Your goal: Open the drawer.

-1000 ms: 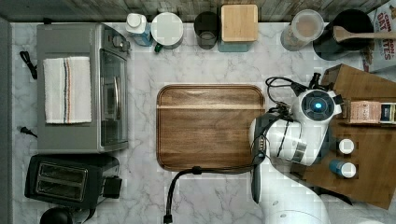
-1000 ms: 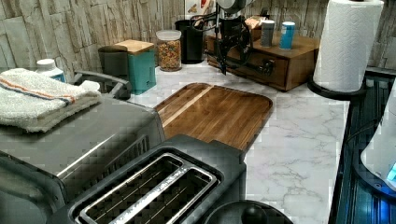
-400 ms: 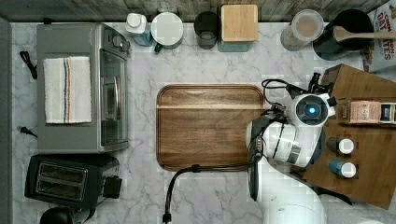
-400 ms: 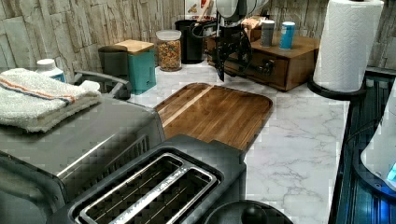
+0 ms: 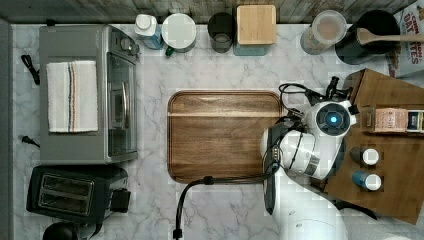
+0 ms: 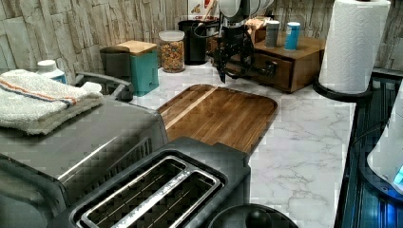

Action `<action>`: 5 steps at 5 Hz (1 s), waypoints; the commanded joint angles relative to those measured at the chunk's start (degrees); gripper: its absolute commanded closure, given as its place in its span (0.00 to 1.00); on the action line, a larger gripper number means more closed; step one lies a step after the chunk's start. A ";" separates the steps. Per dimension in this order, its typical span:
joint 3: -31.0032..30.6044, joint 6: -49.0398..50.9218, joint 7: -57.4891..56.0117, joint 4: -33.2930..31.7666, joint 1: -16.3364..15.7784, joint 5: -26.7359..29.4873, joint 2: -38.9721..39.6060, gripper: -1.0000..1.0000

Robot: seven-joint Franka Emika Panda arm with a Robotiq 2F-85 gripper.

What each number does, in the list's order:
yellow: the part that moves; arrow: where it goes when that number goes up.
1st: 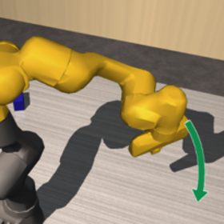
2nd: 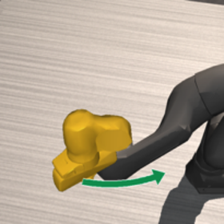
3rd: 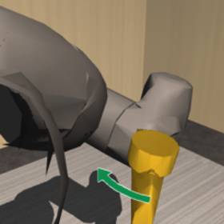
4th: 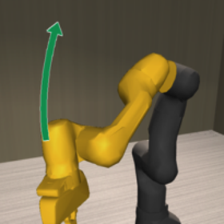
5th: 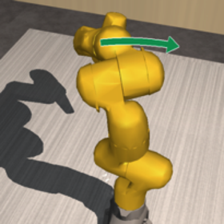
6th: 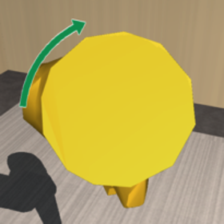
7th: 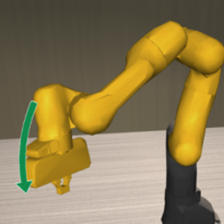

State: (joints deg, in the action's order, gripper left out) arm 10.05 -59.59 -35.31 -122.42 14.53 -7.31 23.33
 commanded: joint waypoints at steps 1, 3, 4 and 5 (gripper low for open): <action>-10.34 -1.18 3.69 -0.70 -9.45 2.35 -4.54 0.00; -10.57 -3.02 9.45 -1.12 -15.60 0.44 -4.94 0.00; -13.20 -4.04 7.72 0.04 -15.15 4.42 -4.08 0.00; -14.62 -2.83 9.85 2.19 -15.26 4.39 -3.48 0.00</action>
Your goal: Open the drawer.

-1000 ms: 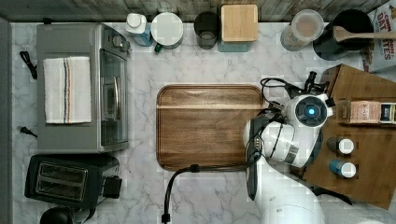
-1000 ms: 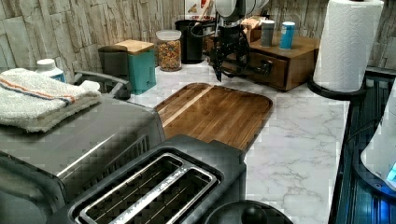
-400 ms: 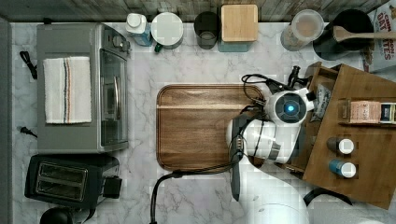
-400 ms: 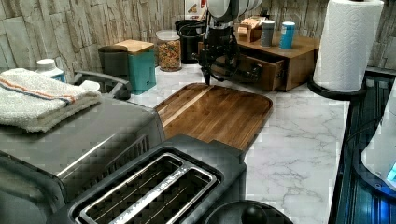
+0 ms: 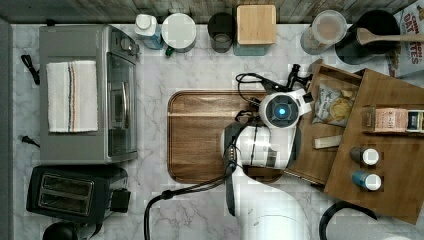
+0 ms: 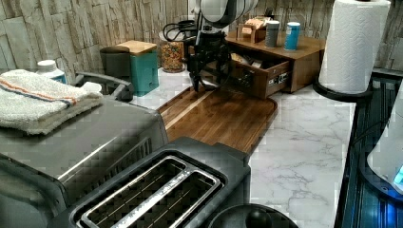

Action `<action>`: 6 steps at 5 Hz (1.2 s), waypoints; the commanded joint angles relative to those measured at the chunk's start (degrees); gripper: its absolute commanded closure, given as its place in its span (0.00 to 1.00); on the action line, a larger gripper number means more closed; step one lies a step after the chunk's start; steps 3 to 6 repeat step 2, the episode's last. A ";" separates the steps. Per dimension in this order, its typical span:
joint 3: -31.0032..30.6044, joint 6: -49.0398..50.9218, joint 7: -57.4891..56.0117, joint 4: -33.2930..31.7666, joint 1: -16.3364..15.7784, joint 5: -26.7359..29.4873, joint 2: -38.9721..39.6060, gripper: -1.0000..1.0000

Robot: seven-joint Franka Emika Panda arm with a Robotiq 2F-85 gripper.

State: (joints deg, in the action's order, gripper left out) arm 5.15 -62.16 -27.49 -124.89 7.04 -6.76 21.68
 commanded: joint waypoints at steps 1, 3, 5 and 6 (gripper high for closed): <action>-9.18 -0.42 4.74 5.95 -8.93 2.45 -1.39 0.00; -9.37 -0.41 4.84 5.95 -8.74 2.32 -1.39 0.00; -9.37 -0.41 4.84 5.95 -8.74 2.32 -1.39 0.00; -9.37 -0.41 4.84 5.95 -8.74 2.32 -1.39 0.00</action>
